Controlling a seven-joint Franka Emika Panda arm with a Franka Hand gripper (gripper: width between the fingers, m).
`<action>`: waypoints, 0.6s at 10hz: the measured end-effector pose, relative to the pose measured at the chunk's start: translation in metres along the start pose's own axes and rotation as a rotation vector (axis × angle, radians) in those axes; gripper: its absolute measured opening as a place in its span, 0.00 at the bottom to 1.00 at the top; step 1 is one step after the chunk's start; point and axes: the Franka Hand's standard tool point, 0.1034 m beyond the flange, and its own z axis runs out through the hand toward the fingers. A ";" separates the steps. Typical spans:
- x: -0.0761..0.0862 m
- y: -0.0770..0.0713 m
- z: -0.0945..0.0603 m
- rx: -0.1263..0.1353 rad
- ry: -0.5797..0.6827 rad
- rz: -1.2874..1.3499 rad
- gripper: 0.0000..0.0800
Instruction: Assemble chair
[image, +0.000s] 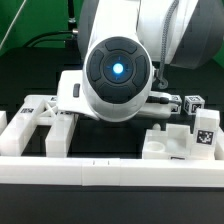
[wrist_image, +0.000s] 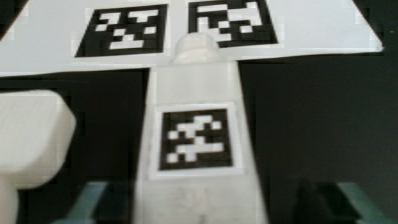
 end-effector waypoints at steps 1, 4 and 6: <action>0.000 0.000 -0.001 0.000 0.002 0.000 0.37; -0.001 -0.001 -0.009 -0.005 0.012 -0.003 0.36; -0.010 -0.009 -0.032 -0.025 0.015 -0.013 0.36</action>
Offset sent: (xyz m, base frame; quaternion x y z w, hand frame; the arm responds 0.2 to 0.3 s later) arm 0.0111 0.0010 0.0140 -0.0184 0.0071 -0.0143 0.9997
